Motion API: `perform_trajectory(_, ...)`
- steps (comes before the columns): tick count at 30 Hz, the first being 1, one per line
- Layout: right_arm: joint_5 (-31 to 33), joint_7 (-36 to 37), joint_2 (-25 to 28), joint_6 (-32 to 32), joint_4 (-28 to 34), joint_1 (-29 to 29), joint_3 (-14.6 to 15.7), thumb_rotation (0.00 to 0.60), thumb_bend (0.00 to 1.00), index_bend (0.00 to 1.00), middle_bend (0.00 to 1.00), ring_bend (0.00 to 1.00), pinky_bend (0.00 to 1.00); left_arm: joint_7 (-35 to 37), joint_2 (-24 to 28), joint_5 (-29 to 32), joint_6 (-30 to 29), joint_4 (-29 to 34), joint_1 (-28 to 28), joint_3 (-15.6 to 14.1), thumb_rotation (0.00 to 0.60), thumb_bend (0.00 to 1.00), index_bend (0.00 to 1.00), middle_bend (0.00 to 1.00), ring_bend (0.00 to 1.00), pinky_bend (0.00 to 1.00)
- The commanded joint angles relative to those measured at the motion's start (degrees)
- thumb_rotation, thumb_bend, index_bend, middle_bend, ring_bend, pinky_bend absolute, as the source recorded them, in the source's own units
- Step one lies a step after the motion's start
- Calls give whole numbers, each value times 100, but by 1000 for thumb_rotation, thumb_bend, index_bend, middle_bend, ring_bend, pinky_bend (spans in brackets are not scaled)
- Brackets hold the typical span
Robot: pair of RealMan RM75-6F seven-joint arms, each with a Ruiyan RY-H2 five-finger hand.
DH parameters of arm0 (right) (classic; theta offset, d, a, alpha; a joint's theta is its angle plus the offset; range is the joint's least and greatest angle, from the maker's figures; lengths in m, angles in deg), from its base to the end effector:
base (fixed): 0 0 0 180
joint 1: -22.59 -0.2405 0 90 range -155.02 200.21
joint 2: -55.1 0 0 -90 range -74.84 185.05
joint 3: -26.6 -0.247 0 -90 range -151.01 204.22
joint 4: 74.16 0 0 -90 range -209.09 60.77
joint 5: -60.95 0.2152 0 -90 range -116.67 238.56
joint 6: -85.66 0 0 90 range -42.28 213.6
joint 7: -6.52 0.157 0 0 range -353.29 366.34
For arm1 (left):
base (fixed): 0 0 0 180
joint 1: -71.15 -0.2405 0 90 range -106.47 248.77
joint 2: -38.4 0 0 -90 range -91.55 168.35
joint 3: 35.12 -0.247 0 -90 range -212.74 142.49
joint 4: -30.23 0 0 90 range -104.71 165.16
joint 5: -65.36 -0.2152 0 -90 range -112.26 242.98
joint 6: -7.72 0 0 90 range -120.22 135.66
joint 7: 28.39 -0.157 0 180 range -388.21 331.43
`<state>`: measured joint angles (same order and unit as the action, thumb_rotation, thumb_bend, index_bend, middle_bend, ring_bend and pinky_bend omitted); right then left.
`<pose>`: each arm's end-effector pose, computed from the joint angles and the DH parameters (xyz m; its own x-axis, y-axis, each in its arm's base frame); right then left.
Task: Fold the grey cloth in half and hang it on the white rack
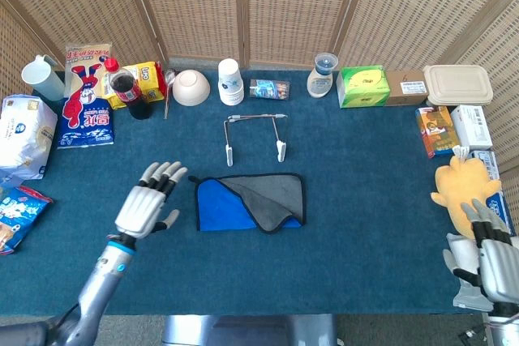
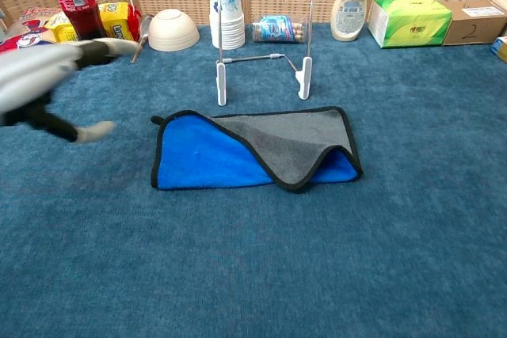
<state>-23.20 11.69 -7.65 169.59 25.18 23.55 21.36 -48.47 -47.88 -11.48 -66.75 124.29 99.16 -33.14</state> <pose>-0.3020 -0.1707 0.1514 0.2110 -0.0110 0.9774 -0.9719 0.1041 0.2110 -0.1730 0.2689 0.0043 0.3771 0.1290 0.9171 0.8905 -0.3226 -0.3208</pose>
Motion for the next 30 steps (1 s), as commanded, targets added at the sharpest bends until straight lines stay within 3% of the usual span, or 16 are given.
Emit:
perform_trajectory(1, -263, 109, 5, -225, 12, -253, -10, 600, 333, 91, 50, 0, 0, 156, 452, -131, -361, 370, -371, -236, 600, 0, 0, 0, 0, 0)
perform_trajectory(12, -832, 252, -99, -1114, 195, -1140, -24, 600, 320, 117, 66, 0, 0, 693, 1382, -478, -1407, 893, -1341, -644, 600, 0, 24, 0, 0, 0)
perform_trajectory(17, -1034, 272, -399, -1657, 291, -1692, -61, 600, 318, 144, 85, 0, 0, 972, 1686, -682, -1772, 1037, -1714, -768, 600, 0, 39, 0, 0, 0)
perform_trajectory(22, -1077, -89, -859, -2195, 166, -2190, -40, 600, 316, 147, 89, 0, 0, 1116, 1830, -897, -1913, 1139, -1901, -746, 600, 0, 52, 0, 0, 0)
perform_trajectory(30, -933, -624, -1504, -2487, -153, -2553, -17, 600, 317, 147, 89, 0, 0, 1193, 1793, -947, -1772, 1129, -1955, -597, 600, 0, 57, 0, 0, 0)
